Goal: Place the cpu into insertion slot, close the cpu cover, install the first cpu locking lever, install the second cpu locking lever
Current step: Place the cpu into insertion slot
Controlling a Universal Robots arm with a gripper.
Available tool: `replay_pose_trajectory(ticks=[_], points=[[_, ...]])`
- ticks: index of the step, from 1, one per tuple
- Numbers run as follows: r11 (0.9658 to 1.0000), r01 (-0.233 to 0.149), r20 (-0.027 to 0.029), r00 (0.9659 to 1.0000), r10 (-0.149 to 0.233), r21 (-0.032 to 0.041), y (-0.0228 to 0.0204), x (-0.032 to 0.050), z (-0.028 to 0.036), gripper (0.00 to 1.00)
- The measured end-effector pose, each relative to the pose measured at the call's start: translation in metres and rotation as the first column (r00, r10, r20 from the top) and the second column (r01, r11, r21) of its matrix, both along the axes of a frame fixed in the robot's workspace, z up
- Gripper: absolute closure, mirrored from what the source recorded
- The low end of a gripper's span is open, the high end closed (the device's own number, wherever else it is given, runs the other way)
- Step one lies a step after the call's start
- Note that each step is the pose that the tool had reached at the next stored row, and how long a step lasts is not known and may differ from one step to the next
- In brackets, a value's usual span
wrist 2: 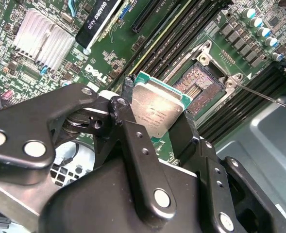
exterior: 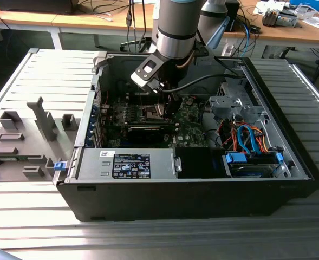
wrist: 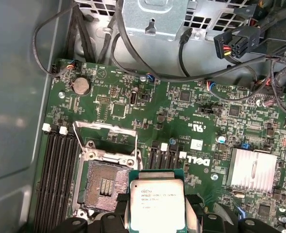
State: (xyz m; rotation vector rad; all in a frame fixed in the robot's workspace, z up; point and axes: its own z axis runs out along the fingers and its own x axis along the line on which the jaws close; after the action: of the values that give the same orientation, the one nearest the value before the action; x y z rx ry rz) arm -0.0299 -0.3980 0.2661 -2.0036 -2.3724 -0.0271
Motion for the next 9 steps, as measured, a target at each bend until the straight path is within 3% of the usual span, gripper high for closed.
replay_pose_trajectory(ticks=[9], points=[[0.9997,0.026,0.0000,0.9997,-0.026,0.0000,0.0000,0.0000,0.0000,0.46]])
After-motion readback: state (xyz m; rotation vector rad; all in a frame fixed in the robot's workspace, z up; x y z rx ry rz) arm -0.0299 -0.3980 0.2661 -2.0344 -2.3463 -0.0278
